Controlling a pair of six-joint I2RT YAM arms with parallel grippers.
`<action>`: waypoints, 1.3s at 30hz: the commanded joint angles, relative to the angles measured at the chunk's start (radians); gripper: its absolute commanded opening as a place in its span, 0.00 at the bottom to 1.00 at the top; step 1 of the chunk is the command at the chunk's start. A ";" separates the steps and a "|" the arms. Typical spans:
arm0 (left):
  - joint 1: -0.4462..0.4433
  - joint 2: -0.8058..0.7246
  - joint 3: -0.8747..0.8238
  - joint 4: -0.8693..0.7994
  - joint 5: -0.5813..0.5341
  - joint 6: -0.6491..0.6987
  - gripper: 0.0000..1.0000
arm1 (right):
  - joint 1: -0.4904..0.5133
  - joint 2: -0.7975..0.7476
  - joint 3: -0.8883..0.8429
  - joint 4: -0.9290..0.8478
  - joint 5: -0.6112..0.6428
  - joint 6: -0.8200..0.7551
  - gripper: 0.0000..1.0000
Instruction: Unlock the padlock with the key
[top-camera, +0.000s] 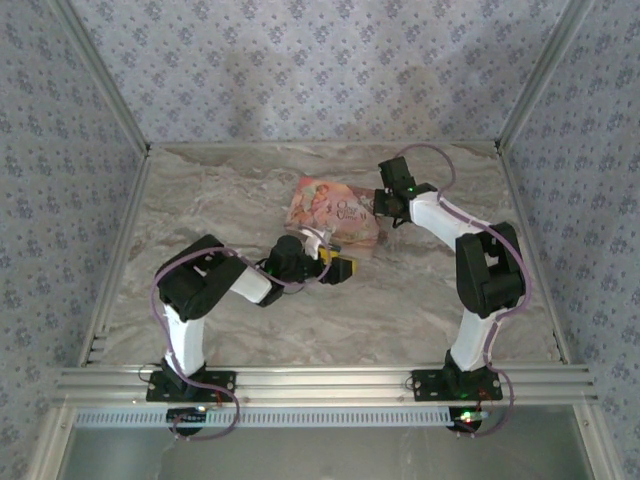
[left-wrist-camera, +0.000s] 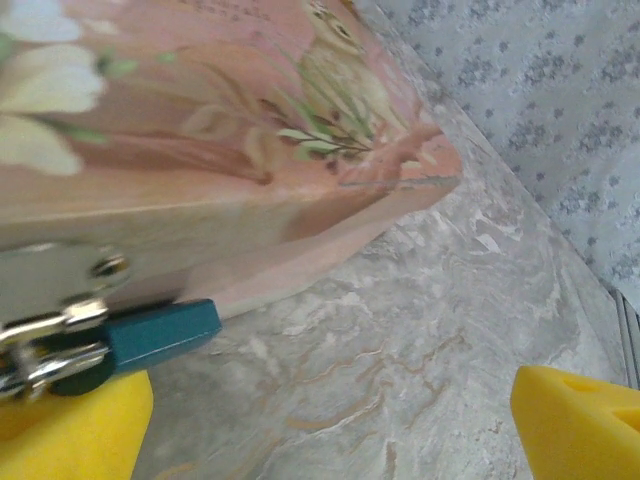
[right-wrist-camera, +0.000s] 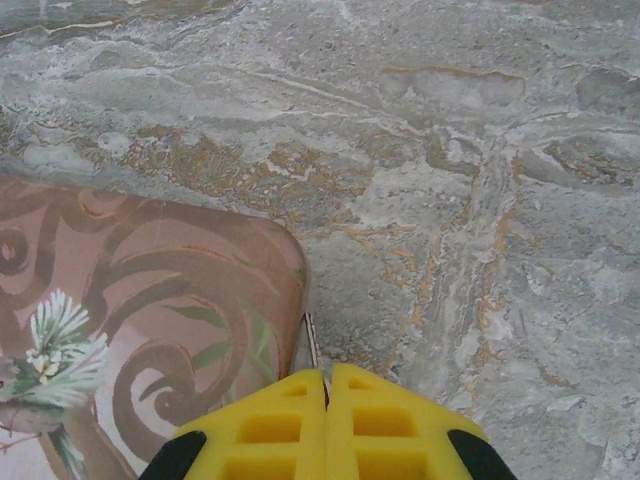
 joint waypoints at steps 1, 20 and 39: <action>0.023 -0.056 -0.040 0.087 0.000 -0.024 0.92 | 0.009 0.018 -0.002 -0.027 -0.027 0.016 0.00; 0.048 -0.147 -0.065 -0.094 -0.099 0.066 0.94 | 0.017 0.016 0.003 -0.016 -0.026 0.019 0.00; -0.004 -0.056 0.016 -0.081 -0.112 0.093 0.94 | 0.029 0.022 0.009 -0.011 -0.031 0.024 0.00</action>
